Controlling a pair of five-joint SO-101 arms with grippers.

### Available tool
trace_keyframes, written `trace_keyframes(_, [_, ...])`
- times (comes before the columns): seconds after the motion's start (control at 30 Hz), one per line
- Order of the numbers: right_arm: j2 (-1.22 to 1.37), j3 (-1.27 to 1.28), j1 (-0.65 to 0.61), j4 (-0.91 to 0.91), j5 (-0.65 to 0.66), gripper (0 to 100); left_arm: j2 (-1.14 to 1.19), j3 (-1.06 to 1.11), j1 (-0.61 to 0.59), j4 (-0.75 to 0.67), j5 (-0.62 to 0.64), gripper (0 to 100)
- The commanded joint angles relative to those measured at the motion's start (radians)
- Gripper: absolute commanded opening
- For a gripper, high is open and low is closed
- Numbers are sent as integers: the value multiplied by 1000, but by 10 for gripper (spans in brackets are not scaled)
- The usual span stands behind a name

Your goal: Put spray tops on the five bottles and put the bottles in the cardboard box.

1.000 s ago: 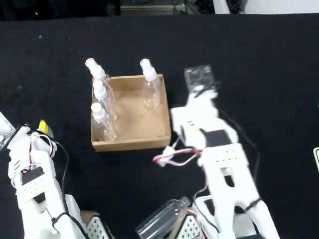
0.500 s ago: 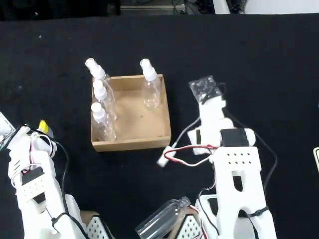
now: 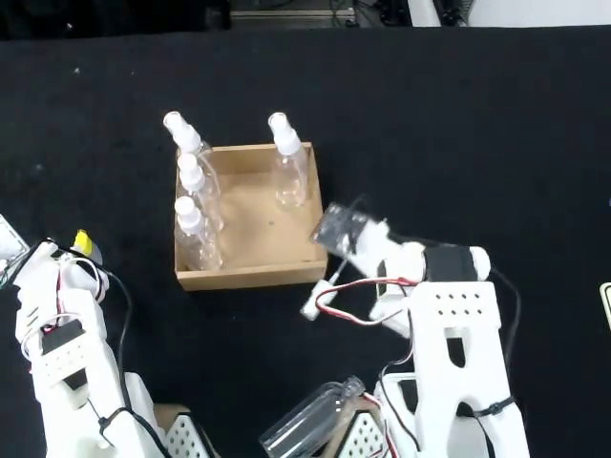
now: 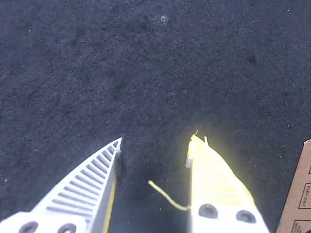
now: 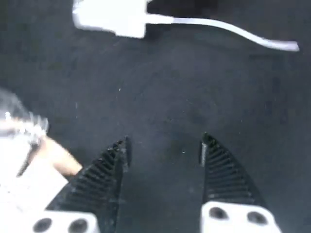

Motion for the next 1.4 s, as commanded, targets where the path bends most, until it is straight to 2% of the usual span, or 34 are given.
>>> trace_keyframes(0.0, [-42,38,18,9,255,188,-8,-8,10,-21,5,195])
trace_keyframes(0.1, [-42,67,20,9,341,188,-8,-8,10,-21,5,195])
trace_keyframes(0.27, [-42,48,28,18,400,188,-8,-8,10,-21,5,195])
trace_keyframes(0.4, [-42,8,101,26,505,188,-8,-8,10,-21,5,195])
trace_keyframes(0.57, [-42,-99,226,157,694,188,-8,-8,10,-21,5,195])
trace_keyframes(0.73, [-42,-219,288,259,749,188,-9,-8,10,-21,5,195])
trace_keyframes(0.93, [-42,-219,140,313,746,188,-9,-8,10,-21,5,195])
trace_keyframes(1.23, [-41,-67,-209,313,746,191,-9,-8,10,-21,5,195])
trace_keyframes(1.37, [-36,-51,-301,307,743,191,-9,-8,10,-21,5,195])
